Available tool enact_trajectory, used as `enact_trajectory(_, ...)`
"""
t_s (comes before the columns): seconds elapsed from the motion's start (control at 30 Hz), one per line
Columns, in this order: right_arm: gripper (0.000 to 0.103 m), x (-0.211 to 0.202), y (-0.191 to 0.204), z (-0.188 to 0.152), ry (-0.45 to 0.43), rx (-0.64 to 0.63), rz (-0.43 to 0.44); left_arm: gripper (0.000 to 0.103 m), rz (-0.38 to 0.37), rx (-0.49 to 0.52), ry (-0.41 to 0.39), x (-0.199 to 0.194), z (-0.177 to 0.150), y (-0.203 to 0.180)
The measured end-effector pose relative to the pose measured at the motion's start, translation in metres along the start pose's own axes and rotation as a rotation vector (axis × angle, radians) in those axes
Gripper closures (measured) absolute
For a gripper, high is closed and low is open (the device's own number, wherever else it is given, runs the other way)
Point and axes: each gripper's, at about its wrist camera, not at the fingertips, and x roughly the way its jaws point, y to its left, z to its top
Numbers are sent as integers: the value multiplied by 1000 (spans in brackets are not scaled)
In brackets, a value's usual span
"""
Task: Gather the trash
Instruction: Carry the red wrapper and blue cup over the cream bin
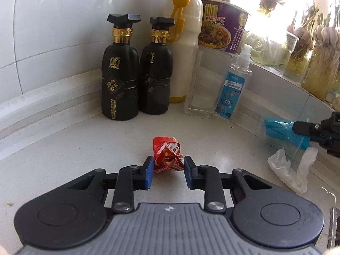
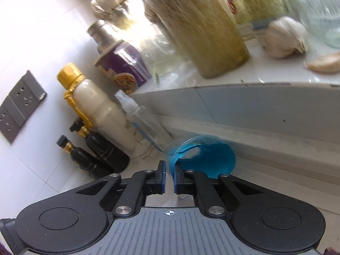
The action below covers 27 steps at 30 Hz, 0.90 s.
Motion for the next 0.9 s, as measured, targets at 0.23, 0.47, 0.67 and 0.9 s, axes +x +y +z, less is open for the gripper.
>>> enact_trajectory(0.23, 100, -13, 16, 2, -17, -36, 7, 77, 0, 4, 0, -17, 3, 4)
enact_trajectory(0.47, 100, -28, 38, -3, -10, -70, 20, 77, 26, -2, 11, -40, 4, 14)
enact_trajectory(0.67, 100, -42, 64, -10, 10, -111, 21, 77, 42, -12, 15, -64, 2, 26)
enact_trajectory(0.9, 100, -54, 97, -24, 55, -148, 28, 77, 70, -10, 35, -90, -6, 34)
